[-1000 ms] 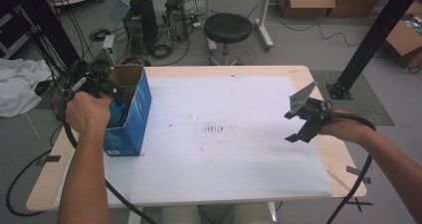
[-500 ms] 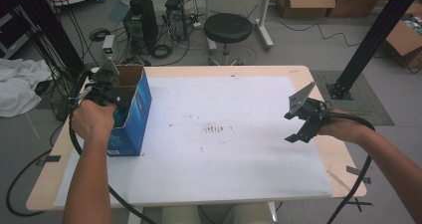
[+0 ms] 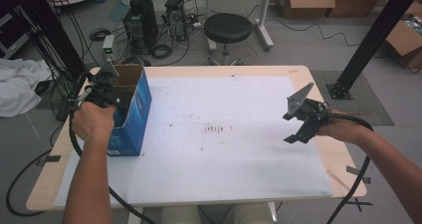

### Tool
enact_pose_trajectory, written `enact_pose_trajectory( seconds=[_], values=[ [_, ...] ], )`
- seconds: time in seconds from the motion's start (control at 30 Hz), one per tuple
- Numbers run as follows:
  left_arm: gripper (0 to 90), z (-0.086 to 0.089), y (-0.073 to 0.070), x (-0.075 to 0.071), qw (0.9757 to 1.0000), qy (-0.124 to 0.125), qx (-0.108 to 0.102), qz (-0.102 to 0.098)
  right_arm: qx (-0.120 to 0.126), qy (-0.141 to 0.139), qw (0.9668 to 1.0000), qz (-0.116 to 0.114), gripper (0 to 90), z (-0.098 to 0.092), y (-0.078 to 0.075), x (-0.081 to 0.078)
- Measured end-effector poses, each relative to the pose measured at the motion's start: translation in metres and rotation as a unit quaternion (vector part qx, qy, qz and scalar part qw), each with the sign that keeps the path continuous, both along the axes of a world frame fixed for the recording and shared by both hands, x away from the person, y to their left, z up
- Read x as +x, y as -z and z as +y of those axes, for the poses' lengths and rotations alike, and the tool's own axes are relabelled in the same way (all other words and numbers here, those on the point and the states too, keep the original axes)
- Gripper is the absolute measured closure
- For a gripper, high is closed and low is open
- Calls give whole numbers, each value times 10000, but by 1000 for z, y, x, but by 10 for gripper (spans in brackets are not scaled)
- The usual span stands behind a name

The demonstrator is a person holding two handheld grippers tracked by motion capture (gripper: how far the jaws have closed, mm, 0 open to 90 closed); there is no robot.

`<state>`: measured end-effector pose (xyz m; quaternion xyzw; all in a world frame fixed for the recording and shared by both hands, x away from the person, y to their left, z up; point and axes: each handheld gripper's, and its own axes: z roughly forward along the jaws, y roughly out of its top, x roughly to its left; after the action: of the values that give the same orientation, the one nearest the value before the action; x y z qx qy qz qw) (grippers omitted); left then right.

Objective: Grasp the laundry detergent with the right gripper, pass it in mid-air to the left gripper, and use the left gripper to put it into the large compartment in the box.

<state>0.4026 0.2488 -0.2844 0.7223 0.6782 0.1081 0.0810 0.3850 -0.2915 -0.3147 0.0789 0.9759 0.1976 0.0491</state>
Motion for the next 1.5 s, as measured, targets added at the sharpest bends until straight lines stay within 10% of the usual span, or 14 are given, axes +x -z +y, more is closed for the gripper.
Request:
enact_pose_trajectory(
  seconds=[1.5],
  values=[
    [295, -2, -35, -17, 9988, 76, -181, -450, 29, -142, 9999, -27, 182, 5, -4, -9]
  ],
)
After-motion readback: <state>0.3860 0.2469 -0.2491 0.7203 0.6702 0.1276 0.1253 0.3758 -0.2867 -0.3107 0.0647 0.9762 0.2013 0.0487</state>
